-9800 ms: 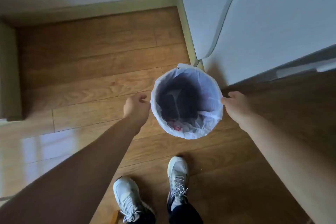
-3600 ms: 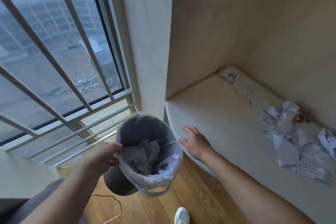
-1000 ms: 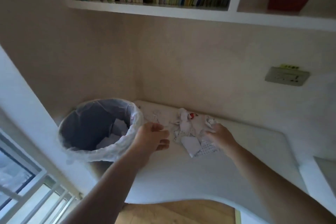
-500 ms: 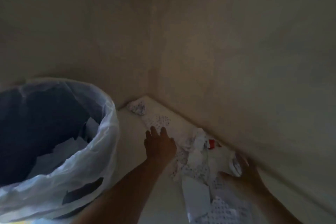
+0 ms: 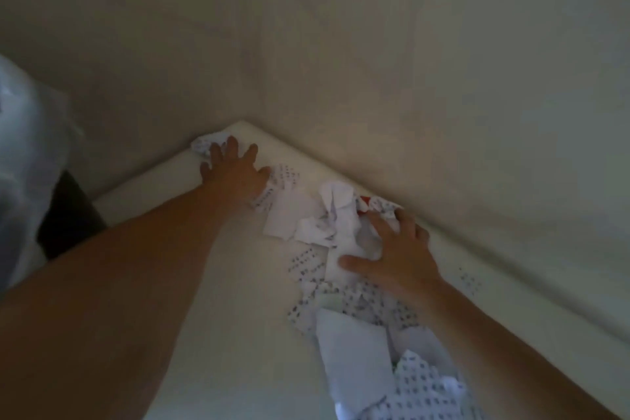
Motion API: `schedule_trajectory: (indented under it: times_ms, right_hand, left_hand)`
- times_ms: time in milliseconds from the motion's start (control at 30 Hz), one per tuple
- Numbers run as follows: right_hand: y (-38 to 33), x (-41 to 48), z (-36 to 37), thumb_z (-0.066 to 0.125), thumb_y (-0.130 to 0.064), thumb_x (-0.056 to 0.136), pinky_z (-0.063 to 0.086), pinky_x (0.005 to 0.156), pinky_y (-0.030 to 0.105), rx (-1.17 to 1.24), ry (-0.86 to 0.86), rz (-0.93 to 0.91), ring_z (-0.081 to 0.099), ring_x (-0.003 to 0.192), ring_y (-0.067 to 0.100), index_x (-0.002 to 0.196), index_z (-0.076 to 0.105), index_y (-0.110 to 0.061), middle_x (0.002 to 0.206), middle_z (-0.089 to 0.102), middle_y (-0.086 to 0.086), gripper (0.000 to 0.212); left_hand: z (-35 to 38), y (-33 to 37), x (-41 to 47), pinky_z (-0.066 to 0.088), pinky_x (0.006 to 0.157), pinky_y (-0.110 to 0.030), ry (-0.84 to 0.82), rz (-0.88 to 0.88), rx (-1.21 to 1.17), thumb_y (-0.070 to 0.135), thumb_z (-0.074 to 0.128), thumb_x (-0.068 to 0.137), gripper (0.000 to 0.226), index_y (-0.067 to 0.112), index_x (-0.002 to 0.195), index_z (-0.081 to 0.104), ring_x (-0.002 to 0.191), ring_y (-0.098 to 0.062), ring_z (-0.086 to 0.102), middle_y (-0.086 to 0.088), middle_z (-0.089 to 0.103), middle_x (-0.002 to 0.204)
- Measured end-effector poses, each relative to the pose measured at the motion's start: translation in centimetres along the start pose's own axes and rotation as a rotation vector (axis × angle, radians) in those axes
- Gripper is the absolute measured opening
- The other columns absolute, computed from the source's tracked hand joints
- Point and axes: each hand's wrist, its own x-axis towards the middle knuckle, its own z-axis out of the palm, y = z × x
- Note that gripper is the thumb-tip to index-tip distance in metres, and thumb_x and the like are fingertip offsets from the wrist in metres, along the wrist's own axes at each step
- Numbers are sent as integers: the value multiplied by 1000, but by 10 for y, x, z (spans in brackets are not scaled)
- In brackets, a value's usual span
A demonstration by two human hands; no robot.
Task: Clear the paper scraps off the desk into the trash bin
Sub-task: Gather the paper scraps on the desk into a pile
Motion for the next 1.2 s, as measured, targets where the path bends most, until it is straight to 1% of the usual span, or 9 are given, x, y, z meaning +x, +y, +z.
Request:
schedule_trajectory:
  times_ms: [267, 467, 567, 667, 767, 833, 933, 1067, 1200]
  right_hand:
    - [-35, -7, 16, 57, -65, 76, 29, 113, 55, -68, -9, -84, -2, 147, 34, 149, 9, -47, 163, -1, -2, 89]
    - [-44, -38, 29, 52, -57, 82, 38, 108, 49, -119, 8, -128, 5, 145, 35, 147, 19, -42, 162, 7, 0, 75]
    - [-44, -51, 33, 50, -54, 84, 39, 107, 48, -151, 9, -155, 7, 144, 35, 146, 19, -42, 162, 7, -1, 71]
    - [-42, -58, 37, 47, -52, 86, 35, 110, 48, -184, 6, -186, 9, 144, 36, 146, 22, -41, 162, 9, 1, 66]
    - [-39, -61, 41, 47, -51, 86, 38, 108, 46, -175, 44, -214, 10, 144, 35, 141, 29, -44, 161, 11, 1, 58]
    - [-38, -60, 43, 48, -50, 85, 45, 103, 46, -130, 57, -208, 9, 144, 32, 139, 28, -48, 161, 11, -3, 58]
    - [-37, -58, 46, 49, -50, 84, 49, 98, 46, -115, 70, -202, 10, 143, 31, 137, 27, -51, 159, 11, -6, 57]
    - [-40, -55, 46, 50, -43, 86, 44, 101, 49, -116, 78, -198, 13, 142, 34, 138, 31, -46, 160, 12, -2, 56]
    - [-48, -59, 43, 54, -30, 88, 40, 107, 49, -100, 26, -168, 11, 144, 36, 149, 18, -39, 163, 7, 2, 72]
  left_hand:
    - [19, 27, -44, 19, 111, -58, -90, 163, 123, 65, 27, 88, 68, 35, 149, 21, 143, -35, 25, -11, 25, 157]
    - [23, 28, -103, 20, 113, -55, -21, 240, 103, 43, 29, 96, 51, 21, 141, 42, 136, -31, 39, -11, 45, 146]
    - [5, 23, -117, 43, 89, -43, 216, 303, 55, 30, 38, 89, 38, 14, 111, 65, 102, -33, 62, -11, 65, 113]
    - [-10, 21, -113, 44, 61, -38, 489, 472, 57, 25, 42, 75, 31, 8, 80, 68, 71, -35, 61, -15, 63, 82]
    - [-17, 29, -85, 42, 92, -45, 381, 411, 29, 32, 46, 81, 47, 15, 120, 64, 113, -36, 54, -18, 58, 127]
    - [-10, 32, -62, 22, 115, -48, 145, 322, -61, 45, 39, 91, 58, 24, 146, 41, 142, -31, 29, -9, 28, 159]
    - [7, 31, -45, 21, 118, -44, -145, 248, -244, 57, 37, 93, 62, 25, 146, 41, 144, -27, 26, 1, 20, 162]
    - [21, 32, -78, 31, 113, -45, -151, 326, -360, 59, 43, 90, 58, 25, 137, 53, 136, -27, 34, 3, 31, 154]
    - [30, 27, -129, 29, 114, -44, -133, 428, -272, 59, 39, 91, 61, 29, 143, 43, 140, -30, 26, 0, 24, 159]
